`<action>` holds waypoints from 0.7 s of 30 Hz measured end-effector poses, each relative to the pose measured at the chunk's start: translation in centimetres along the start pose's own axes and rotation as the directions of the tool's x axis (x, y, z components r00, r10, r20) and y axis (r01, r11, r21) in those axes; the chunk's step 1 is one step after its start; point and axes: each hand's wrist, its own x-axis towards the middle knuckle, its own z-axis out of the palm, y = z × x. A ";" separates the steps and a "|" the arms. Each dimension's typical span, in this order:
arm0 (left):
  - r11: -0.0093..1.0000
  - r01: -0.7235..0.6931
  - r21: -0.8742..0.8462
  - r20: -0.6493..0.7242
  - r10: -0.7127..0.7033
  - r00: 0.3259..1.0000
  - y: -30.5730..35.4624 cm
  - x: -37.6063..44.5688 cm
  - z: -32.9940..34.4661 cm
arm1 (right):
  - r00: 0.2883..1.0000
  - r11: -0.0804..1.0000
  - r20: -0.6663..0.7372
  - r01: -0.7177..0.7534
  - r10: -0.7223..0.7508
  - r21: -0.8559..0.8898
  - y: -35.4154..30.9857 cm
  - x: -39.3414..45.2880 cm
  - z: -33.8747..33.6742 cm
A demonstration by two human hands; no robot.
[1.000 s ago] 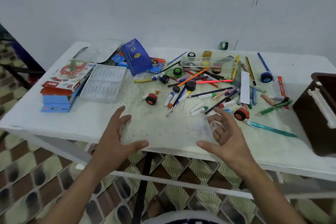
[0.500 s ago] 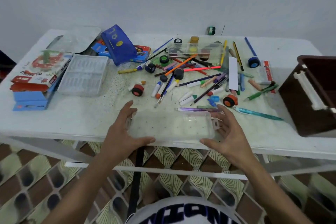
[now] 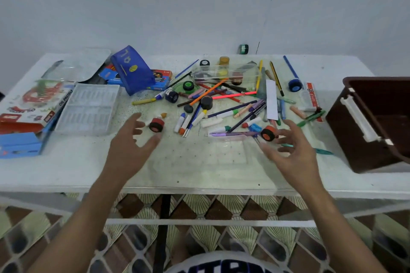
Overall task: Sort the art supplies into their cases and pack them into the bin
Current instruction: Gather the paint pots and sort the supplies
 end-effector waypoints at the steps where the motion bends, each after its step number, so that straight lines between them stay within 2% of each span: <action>1: 1.000 0.016 0.022 -0.037 -0.016 0.999 -0.2 1.1 -0.1 | 0.999 0.999 -0.033 0.003 -0.004 -0.040 0.2 0.7 -0.3; 3: 0.994 0.065 0.083 -0.030 -0.062 0.998 -0.5 3.0 0.0 | 0.999 0.992 -0.041 -0.002 -0.003 -0.123 0.5 2.2 -0.5; 7: 0.967 0.116 0.227 0.070 -0.135 0.988 -0.3 4.8 1.0 | 0.996 0.985 0.070 -0.044 0.056 -0.168 1.2 3.8 0.0; 13: 0.962 0.066 0.265 0.072 -0.088 0.994 0.0 4.7 1.6 | 0.997 0.957 0.080 0.025 -0.001 -0.291 1.4 5.0 0.3; 15: 0.966 0.029 0.258 0.044 -0.042 0.998 0.4 4.4 1.3 | 0.997 0.958 0.053 0.060 -0.047 -0.281 0.8 5.4 0.5; 18: 0.988 0.013 0.152 -0.031 -0.008 0.999 1.9 3.5 0.4 | 0.978 0.954 0.049 0.209 -0.203 -0.213 -1.9 5.2 1.7; 21: 0.990 -0.045 0.133 0.054 0.038 0.998 3.1 2.0 -0.5 | 0.942 0.961 0.252 0.256 -0.223 -0.106 -5.4 3.5 4.7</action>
